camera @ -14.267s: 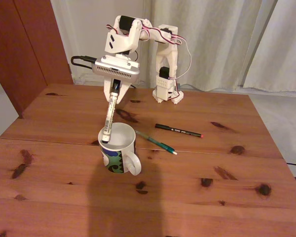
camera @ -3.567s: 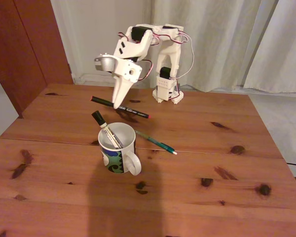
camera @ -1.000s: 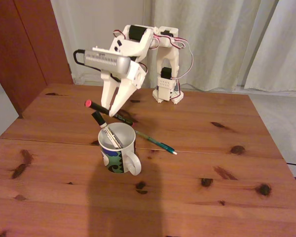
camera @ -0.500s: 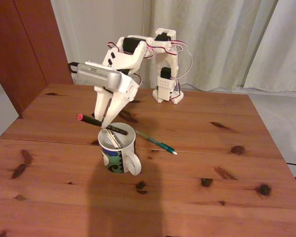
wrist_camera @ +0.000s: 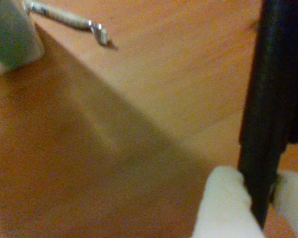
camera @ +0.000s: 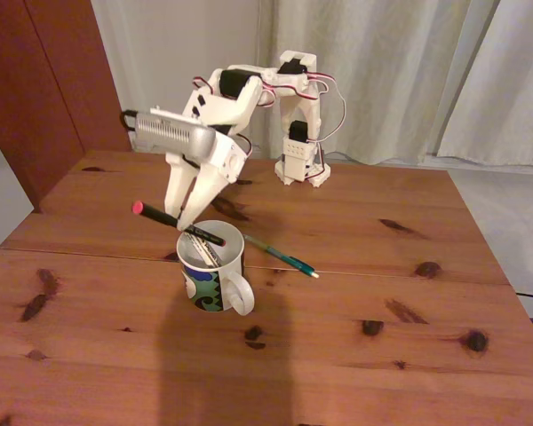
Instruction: Clean up the desk and place the pens and markers into the cup
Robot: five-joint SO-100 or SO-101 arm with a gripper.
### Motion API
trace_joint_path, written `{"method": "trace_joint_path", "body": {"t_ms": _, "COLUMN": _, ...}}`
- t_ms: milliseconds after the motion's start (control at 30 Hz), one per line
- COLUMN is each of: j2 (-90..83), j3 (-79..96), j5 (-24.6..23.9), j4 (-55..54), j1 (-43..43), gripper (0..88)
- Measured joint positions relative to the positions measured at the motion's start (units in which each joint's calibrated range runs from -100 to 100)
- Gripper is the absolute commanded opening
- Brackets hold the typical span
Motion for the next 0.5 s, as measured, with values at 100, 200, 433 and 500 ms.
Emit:
{"method": "trace_joint_path", "body": {"t_ms": 100, "j2": 0.08, "j3": 2.63, "j5": 0.00, "j4": 0.00, "j1": 0.00, "gripper": 1.2}}
{"method": "trace_joint_path", "body": {"t_ms": 200, "j2": 0.08, "j3": 4.33, "j5": 0.00, "j4": 0.00, "j1": 0.00, "gripper": 1.2}}
{"method": "trace_joint_path", "body": {"t_ms": 433, "j2": 0.08, "j3": 7.39, "j5": 0.00, "j4": 0.00, "j1": 0.73, "gripper": 1.2}}
{"method": "trace_joint_path", "body": {"t_ms": 500, "j2": 0.08, "j3": 7.73, "j5": 0.00, "j4": -0.33, "j1": 0.73, "gripper": 1.2}}
